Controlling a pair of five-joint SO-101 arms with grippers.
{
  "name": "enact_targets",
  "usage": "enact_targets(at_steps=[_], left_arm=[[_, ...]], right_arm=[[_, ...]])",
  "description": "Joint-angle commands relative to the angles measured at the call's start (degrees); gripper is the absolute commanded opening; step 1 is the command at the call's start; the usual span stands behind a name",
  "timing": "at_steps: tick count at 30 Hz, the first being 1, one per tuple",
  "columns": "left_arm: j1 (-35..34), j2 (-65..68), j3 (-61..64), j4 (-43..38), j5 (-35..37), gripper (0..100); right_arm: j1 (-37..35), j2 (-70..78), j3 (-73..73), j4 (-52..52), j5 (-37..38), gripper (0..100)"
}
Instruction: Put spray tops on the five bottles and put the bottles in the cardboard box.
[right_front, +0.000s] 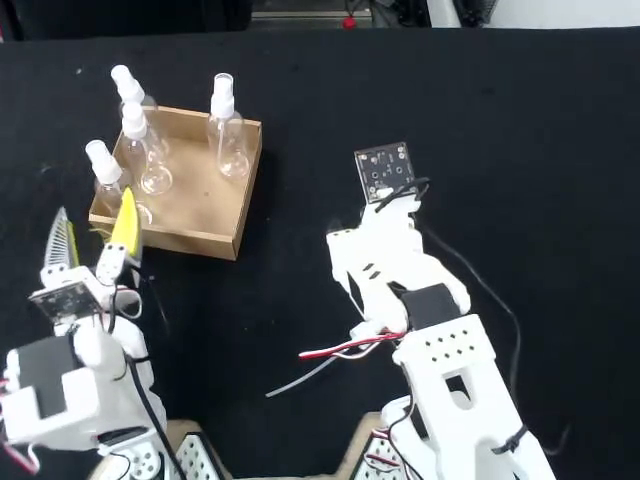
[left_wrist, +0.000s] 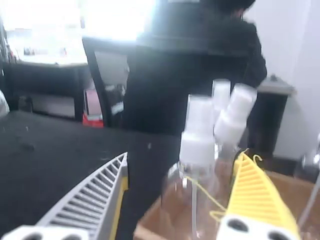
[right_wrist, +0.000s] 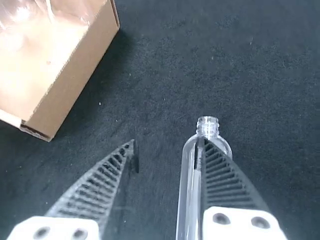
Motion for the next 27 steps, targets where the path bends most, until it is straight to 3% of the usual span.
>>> enact_targets(at_steps=[1, 12, 24, 27], left_arm=[[-0.84, -9.23, 0.22, -1.41, 0.18, 31], [-0.31, -23.12, -0.04, -1.41, -0.26, 31], [1.01, -54.51, 0.4, -0.97, -0.26, 31], [0.75, -59.25, 0.57, 2.2, -0.26, 31]], right_arm=[[1.05, -0.92, -0.4, -1.93, 0.0, 17.8], [1.05, -0.92, -0.4, -1.93, 0.0, 17.8], [1.05, -0.84, -0.4, -2.02, 0.0, 17.8], [1.05, -0.84, -0.4, -2.02, 0.0, 17.8]])
